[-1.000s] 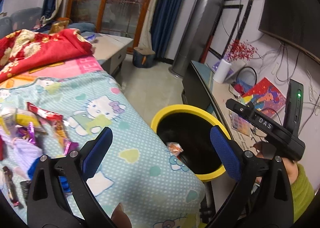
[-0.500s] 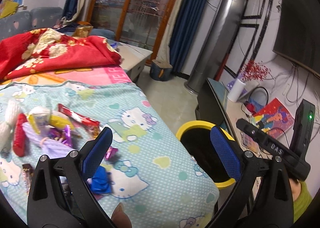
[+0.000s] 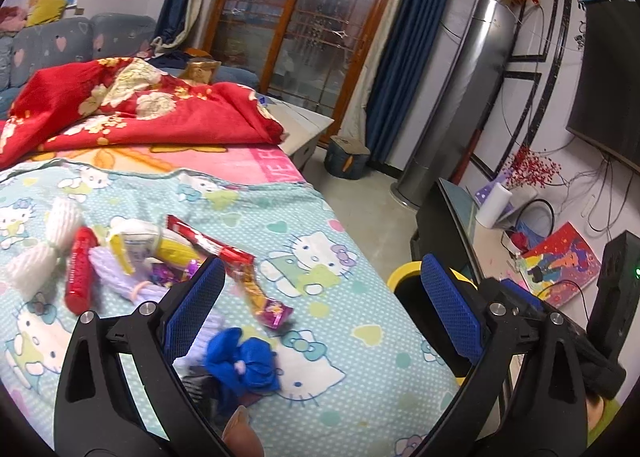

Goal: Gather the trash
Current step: 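Move both grippers back over the bed toward the remaining trash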

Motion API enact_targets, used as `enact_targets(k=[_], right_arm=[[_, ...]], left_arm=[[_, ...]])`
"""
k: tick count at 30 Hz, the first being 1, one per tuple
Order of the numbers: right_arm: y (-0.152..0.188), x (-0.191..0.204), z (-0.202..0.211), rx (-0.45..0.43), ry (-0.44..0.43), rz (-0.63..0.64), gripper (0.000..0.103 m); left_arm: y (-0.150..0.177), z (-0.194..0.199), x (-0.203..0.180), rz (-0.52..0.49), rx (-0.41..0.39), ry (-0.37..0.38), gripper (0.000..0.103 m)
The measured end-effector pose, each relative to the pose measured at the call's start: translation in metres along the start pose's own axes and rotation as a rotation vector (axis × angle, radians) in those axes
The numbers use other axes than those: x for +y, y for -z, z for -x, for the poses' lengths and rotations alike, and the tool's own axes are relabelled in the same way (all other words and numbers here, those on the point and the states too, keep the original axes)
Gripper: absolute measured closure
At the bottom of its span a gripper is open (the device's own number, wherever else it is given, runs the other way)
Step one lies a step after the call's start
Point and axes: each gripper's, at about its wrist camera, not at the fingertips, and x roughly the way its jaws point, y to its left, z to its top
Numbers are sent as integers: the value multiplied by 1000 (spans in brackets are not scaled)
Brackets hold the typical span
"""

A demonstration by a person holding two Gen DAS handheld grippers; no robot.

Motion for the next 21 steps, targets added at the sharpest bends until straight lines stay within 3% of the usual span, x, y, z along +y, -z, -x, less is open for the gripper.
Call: enact_targets(k=[21], right_arm=[[25, 104, -15, 88, -176, 171, 20]], left_arm=[[-12, 27, 74, 89, -45, -147, 13]])
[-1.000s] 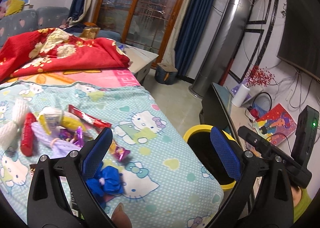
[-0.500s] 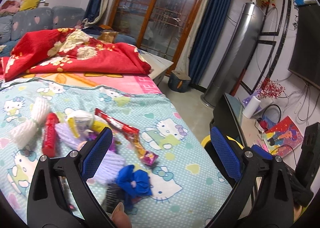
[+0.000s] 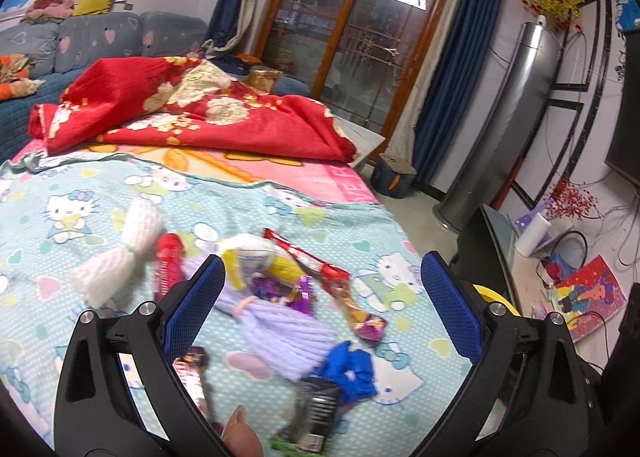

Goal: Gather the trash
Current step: 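Move both grippers back over the bed toward the remaining trash, then grasp the red candy tube with the left gripper while the right grasps the blue glove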

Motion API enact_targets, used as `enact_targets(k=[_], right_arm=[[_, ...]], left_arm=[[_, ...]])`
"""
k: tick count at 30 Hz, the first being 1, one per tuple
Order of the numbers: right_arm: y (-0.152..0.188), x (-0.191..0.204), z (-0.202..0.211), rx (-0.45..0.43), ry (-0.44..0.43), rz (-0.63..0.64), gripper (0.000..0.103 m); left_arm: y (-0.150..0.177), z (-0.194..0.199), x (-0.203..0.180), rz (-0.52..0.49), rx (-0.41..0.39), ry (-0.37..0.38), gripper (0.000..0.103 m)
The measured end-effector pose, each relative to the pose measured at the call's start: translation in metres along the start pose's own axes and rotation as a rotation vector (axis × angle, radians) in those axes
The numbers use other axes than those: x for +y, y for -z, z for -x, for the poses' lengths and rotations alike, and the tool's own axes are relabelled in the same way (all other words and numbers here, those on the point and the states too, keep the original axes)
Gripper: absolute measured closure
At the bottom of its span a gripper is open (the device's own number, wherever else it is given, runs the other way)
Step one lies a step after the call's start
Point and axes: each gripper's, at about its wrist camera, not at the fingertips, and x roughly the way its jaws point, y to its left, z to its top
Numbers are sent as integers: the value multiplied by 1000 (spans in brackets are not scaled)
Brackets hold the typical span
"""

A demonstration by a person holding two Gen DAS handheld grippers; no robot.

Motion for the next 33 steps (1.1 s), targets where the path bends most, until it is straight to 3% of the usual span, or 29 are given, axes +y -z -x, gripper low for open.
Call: enact_targets(k=[10, 17, 23, 27, 29, 31, 33], right_arm=[[13, 44, -26, 86, -72, 73, 19], [14, 41, -37, 91, -11, 47, 19], [22, 30, -57, 165, 27, 51, 23], [31, 26, -81, 237, 30, 49, 30], [33, 23, -91, 264, 11, 39, 31], [34, 23, -99, 279, -20, 27, 32], [35, 24, -102, 282, -40, 30, 39]], left_arm=[[-9, 5, 56, 43, 24, -113, 13], [-1, 7, 85, 52, 57, -143, 14], [11, -6, 91, 58, 125, -128, 29], [21, -20, 92, 65, 190, -108, 32], [24, -26, 93, 66, 211, -109, 39], [27, -31, 95, 71, 227, -113, 40], [30, -36, 98, 86, 241, -111, 42]])
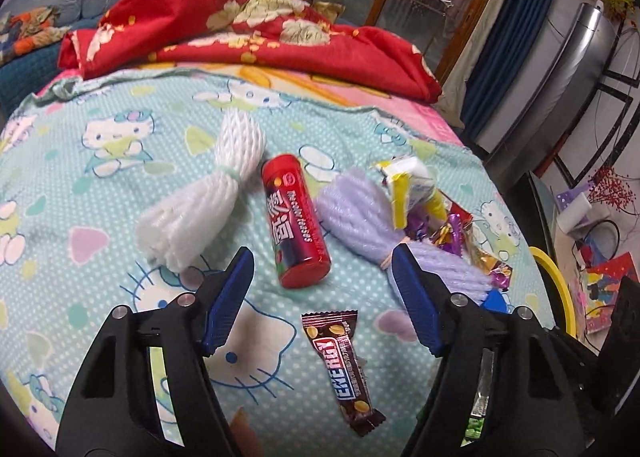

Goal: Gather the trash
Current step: 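Grasp the red candy tube with the left gripper while the right grasps the blue glove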

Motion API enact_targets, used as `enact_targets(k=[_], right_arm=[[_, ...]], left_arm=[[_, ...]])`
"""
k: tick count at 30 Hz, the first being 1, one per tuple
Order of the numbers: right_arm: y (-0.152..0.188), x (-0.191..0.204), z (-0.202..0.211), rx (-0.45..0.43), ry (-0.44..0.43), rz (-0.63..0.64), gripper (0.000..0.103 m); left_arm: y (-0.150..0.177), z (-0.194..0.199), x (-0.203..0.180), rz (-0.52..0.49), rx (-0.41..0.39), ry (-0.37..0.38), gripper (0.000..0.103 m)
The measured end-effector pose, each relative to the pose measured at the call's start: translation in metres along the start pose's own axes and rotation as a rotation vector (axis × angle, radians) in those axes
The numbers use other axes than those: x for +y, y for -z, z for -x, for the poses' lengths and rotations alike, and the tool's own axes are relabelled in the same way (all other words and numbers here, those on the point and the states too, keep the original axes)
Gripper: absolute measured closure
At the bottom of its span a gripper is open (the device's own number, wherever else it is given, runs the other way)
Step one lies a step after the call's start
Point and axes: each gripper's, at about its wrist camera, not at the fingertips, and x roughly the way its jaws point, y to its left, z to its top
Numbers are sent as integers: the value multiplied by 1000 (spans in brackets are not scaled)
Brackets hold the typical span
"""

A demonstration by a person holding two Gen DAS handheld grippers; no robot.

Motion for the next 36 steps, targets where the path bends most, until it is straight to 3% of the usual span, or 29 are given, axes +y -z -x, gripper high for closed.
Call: enact_targets(k=[6, 11, 14, 18, 26, 36], right_arm=[[3, 2, -2, 5, -48, 24, 74], [5, -10, 10, -24, -52, -24, 88], [6, -15, 19, -46, -44, -41, 90], [6, -18, 27, -65, -38, -46, 91], [4, -14, 42, -116, -20, -25, 91], [-2, -14, 57, -176, 0, -12, 91]], left_arm=[[-1, -13, 6, 44, 31, 14, 44], [-2, -23, 14, 94, 52, 10, 50], [-2, -28, 17, 117, 59, 7, 58], [-2, -30, 20, 120, 60, -11, 76], [-5, -15, 17, 106, 24, 8, 77], [-15, 29, -3, 32, -110, 31, 78]])
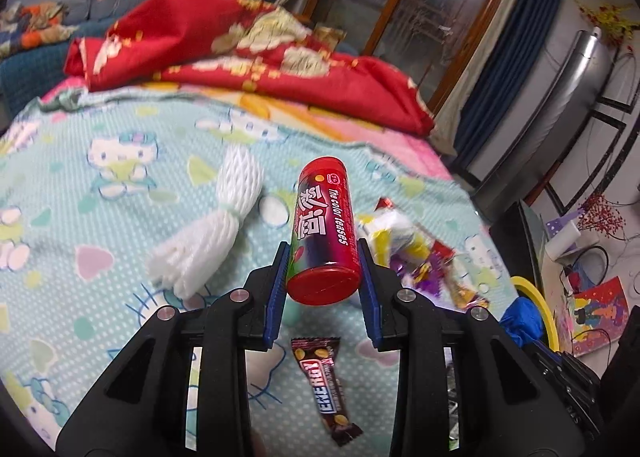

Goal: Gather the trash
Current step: 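Grasp the red candy tube with the left gripper while the right grasps the blue glove, then carry the red tube and blue glove with both grippers over the bin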

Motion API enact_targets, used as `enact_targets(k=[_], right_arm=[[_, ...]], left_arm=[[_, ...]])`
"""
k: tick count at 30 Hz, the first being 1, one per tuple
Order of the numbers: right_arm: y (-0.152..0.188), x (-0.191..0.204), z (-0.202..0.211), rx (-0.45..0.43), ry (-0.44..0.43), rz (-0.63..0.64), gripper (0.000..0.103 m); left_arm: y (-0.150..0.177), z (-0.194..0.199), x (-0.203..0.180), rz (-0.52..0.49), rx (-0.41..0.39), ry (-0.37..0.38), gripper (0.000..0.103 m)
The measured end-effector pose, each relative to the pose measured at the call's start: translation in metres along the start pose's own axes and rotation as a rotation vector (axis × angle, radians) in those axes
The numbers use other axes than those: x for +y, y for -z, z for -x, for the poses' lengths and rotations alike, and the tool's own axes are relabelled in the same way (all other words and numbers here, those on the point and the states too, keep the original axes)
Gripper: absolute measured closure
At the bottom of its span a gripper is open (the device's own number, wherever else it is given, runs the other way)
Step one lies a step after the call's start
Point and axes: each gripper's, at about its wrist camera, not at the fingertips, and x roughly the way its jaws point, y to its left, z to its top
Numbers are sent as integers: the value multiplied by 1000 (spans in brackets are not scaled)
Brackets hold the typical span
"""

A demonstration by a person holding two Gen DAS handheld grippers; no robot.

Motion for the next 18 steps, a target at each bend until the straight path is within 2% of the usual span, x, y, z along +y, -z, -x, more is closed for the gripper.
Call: enact_targets(k=[7, 18], right_arm=[[-5, 0, 11, -37, 5, 2, 92], [-12, -6, 28, -92, 29, -8, 93]], left_arm=[[-10, 24, -16, -34, -69, 45, 78], [-5, 38, -50, -91, -88, 122, 78]])
